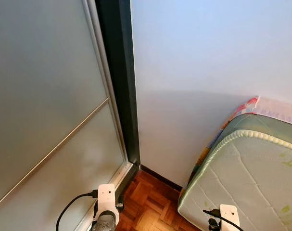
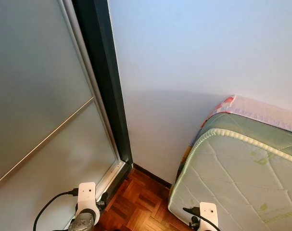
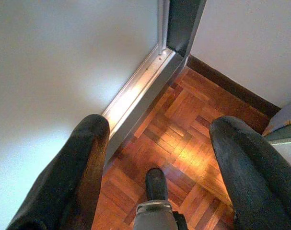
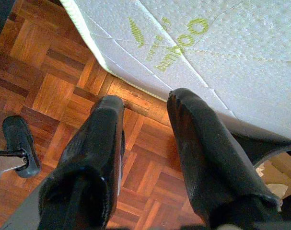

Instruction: Clean up the room

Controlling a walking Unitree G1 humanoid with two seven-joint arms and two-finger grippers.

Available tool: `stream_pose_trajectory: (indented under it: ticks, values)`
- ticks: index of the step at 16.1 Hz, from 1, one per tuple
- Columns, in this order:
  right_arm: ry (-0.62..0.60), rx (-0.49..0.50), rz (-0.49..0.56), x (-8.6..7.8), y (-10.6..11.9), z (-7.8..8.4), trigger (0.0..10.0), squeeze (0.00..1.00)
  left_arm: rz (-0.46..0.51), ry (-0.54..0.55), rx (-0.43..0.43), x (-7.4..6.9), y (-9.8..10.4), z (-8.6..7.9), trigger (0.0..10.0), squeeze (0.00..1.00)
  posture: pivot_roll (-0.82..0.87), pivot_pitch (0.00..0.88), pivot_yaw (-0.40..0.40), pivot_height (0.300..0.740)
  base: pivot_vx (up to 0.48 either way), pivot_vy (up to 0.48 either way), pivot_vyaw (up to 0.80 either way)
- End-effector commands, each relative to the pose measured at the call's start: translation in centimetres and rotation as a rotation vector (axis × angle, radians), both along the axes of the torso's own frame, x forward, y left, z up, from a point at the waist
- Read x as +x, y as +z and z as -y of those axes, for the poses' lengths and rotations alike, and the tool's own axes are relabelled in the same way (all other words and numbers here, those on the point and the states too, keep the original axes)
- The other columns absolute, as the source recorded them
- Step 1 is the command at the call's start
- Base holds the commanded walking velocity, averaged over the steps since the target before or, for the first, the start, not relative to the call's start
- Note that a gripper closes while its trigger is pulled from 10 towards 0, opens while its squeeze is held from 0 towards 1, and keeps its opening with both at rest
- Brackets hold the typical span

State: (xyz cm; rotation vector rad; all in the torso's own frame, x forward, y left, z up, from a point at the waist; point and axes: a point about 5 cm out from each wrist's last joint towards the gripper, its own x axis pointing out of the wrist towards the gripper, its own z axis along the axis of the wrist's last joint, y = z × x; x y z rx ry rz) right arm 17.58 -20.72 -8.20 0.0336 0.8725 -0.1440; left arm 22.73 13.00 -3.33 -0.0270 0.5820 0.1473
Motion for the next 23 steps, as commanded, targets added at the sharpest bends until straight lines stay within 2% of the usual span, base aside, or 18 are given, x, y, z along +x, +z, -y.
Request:
stream_pose_trajectory:
  ticks: [1,2,4,20,23]
  values:
    - [-0.117,0.182,-0.010,2.3,1.3,2.1,10.0,0.00,-0.331,-0.031,0.026,-2.5,-3.3,-9.9,10.0,0.00,-0.09,0.000,0.040,0.740,0.000,0.000,0.00]
    - [-0.115,0.182,-0.012,2.4,1.4,2.1,10.0,0.00,-0.344,-0.033,0.033,-2.9,-3.4,-10.3,10.0,0.00,-0.09,0.000,0.037,0.740,0.000,0.000,0.00]
    - [-0.103,0.171,-0.002,4.3,2.1,1.1,10.0,0.00,-0.367,-0.049,0.051,-3.7,-3.7,-10.9,10.0,0.00,-0.08,0.000,0.030,0.740,0.000,0.000,0.00]
    - [-0.103,0.171,-0.002,4.3,2.1,1.1,10.0,0.00,-0.367,-0.049,0.051,-3.7,-3.7,-10.9,10.0,0.00,-0.08,0.000,0.030,0.740,0.000,0.000,0.00]
    - [-0.111,0.179,0.038,5.2,2.8,1.1,10.0,0.00,-0.385,-0.080,0.079,-4.0,-3.9,-10.7,10.0,0.00,-0.08,0.000,0.022,0.740,0.000,0.000,0.00]
